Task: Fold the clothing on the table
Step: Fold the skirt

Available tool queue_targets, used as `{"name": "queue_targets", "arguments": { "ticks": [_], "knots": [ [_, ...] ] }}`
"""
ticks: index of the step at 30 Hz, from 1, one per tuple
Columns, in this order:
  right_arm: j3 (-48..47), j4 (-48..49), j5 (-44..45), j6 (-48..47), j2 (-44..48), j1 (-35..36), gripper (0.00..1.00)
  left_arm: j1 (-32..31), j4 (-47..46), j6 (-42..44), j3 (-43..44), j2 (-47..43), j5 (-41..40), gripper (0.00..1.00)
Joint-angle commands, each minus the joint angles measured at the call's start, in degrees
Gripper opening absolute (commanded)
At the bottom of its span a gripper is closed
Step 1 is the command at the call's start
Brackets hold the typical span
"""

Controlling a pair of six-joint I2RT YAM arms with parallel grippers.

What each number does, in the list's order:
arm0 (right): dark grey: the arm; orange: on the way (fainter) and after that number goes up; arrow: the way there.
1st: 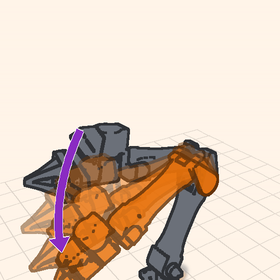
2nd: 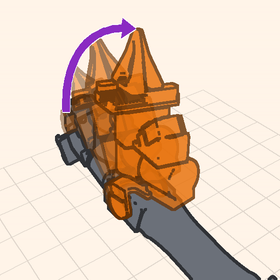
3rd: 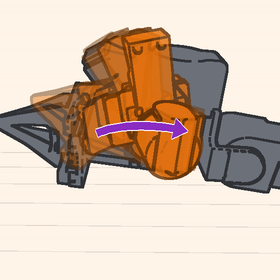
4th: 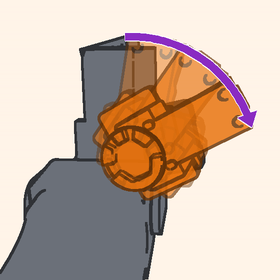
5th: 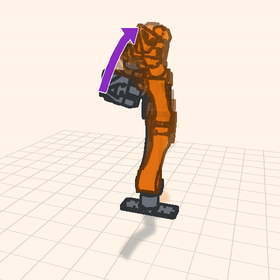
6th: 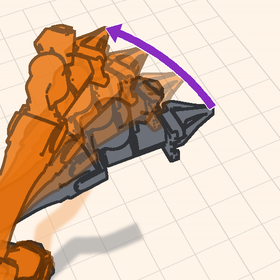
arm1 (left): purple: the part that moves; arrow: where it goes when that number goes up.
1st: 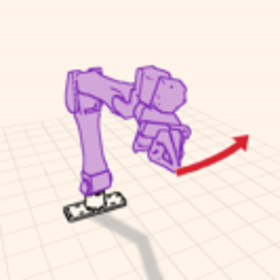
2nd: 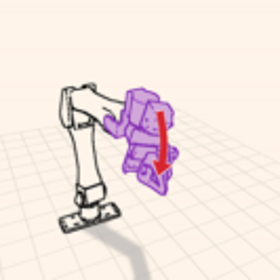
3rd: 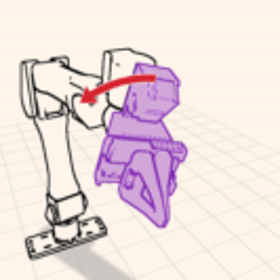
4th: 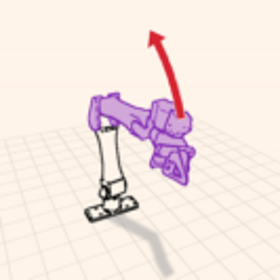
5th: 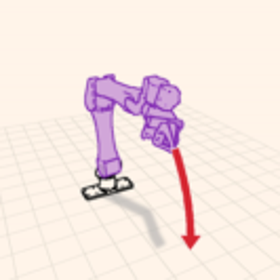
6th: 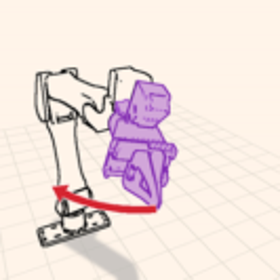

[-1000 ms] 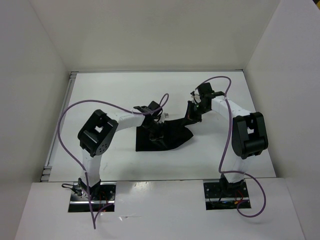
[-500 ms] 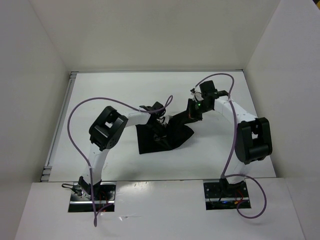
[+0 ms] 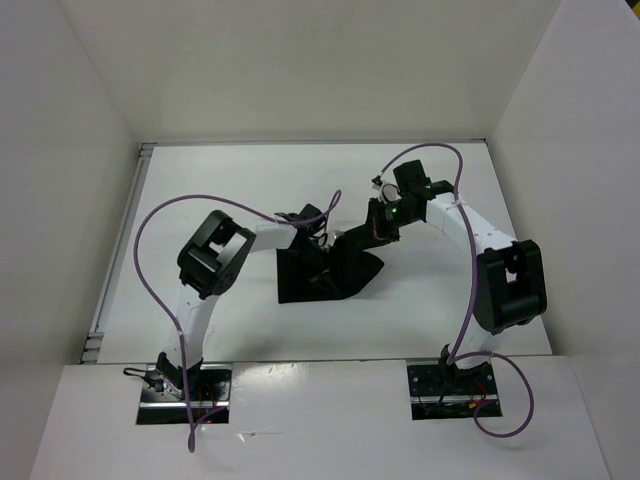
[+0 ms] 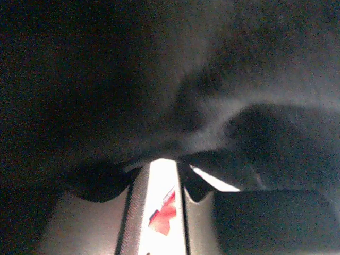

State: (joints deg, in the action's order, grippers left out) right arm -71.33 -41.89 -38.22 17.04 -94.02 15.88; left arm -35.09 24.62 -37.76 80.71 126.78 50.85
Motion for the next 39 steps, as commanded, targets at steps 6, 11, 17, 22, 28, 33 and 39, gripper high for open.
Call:
{"name": "queue_targets", "arguments": {
  "ticks": [6,11,17,22,28,33,39],
  "knots": [
    [-2.6,-2.5,4.2,-0.7,3.2,0.4,0.00,8.7,1.7,1.8,-4.8,-18.9,-7.8,0.36],
    [-2.6,-2.5,5.3,-0.7,3.8,0.4,0.00,15.7,3.0,2.9,-9.2,-25.6,-10.1,0.37],
    [-3.7,-3.5,5.9,-0.7,3.8,0.4,0.00,18.8,4.9,4.4,-15.7,-26.8,-25.0,0.36],
    [-4.3,-3.6,5.9,-1.2,3.8,0.4,0.00,18.8,4.9,4.4,-19.5,-26.1,-33.6,0.36],
    [-5.3,-4.1,5.9,-1.2,3.2,1.4,0.00,18.8,3.2,3.8,-20.9,-22.6,-37.5,0.36],
    [-7.6,-5.1,6.4,-1.2,2.7,4.0,0.00,16.3,0.4,3.3,-19.3,-17.6,-35.9,0.36],
    [-10.7,-5.1,6.9,-1.2,0.1,7.6,0.00,14.4,-3.8,1.2,-15.1,-12.9,-29.2,0.36]
  ]
}}
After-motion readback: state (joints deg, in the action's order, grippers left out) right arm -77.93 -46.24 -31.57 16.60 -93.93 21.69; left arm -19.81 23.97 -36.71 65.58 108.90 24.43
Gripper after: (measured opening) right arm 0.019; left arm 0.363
